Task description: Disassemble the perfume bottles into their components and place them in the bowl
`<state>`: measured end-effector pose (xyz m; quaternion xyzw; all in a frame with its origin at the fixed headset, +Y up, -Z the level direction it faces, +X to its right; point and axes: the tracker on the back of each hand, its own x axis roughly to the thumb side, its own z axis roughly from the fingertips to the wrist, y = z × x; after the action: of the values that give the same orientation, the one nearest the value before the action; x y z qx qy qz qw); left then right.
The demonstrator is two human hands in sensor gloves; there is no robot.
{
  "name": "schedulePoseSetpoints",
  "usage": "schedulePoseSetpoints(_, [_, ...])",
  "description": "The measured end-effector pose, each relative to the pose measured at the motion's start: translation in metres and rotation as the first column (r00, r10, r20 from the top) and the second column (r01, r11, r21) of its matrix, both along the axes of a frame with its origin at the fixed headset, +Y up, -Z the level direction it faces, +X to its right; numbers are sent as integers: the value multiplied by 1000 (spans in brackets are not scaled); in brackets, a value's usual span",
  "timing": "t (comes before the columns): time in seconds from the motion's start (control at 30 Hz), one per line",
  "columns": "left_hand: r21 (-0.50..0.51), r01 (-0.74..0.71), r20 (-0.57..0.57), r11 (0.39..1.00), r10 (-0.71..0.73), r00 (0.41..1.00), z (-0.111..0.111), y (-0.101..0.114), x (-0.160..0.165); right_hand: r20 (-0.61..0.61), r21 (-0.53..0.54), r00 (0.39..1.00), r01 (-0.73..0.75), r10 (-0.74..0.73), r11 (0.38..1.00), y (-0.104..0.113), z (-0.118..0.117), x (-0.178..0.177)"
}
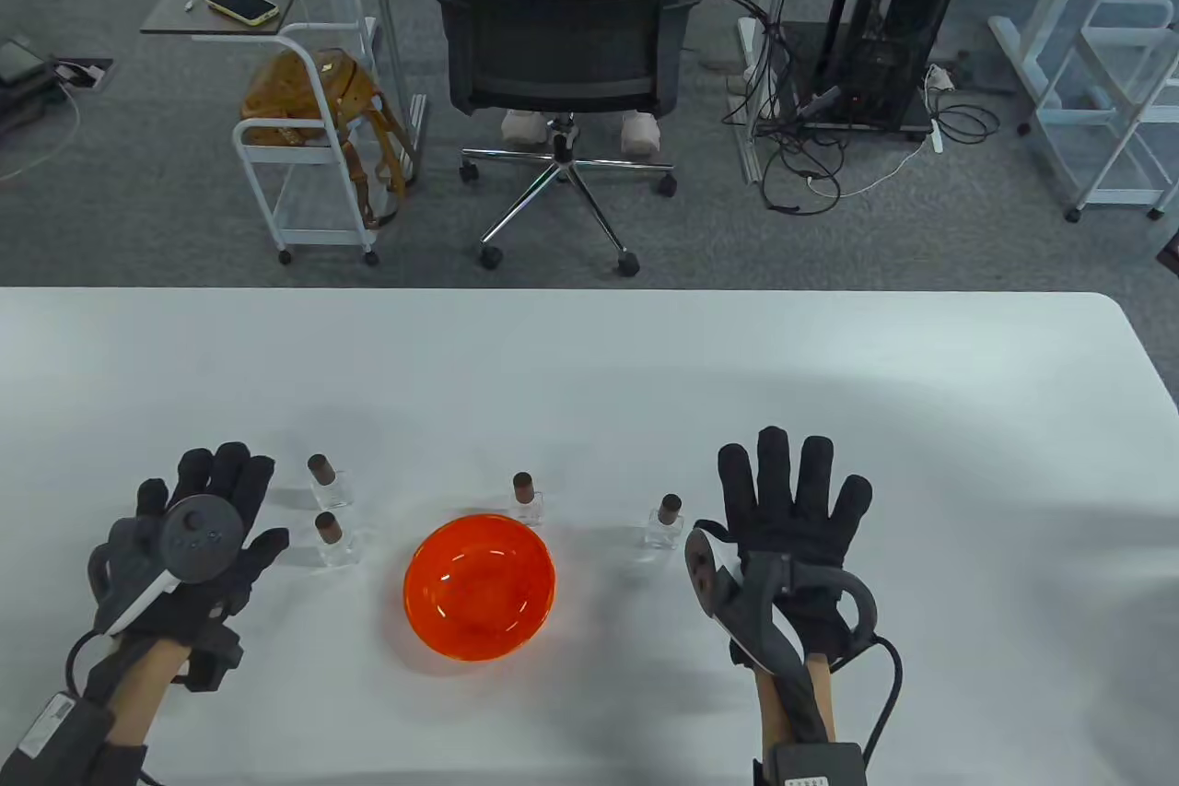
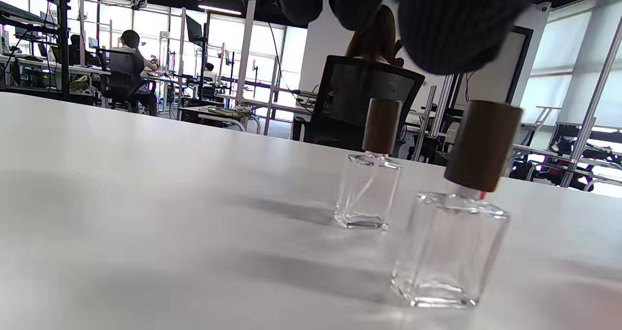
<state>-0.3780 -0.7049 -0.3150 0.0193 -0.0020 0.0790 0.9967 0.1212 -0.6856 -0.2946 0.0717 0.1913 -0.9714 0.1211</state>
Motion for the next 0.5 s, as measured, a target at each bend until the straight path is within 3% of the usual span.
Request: schedulePoseSetpoints(0.5, [-24,-13,21,1000,14,1000,-3,-5,2,-4,-32,1000,-3,3,999,-5,-3,-1])
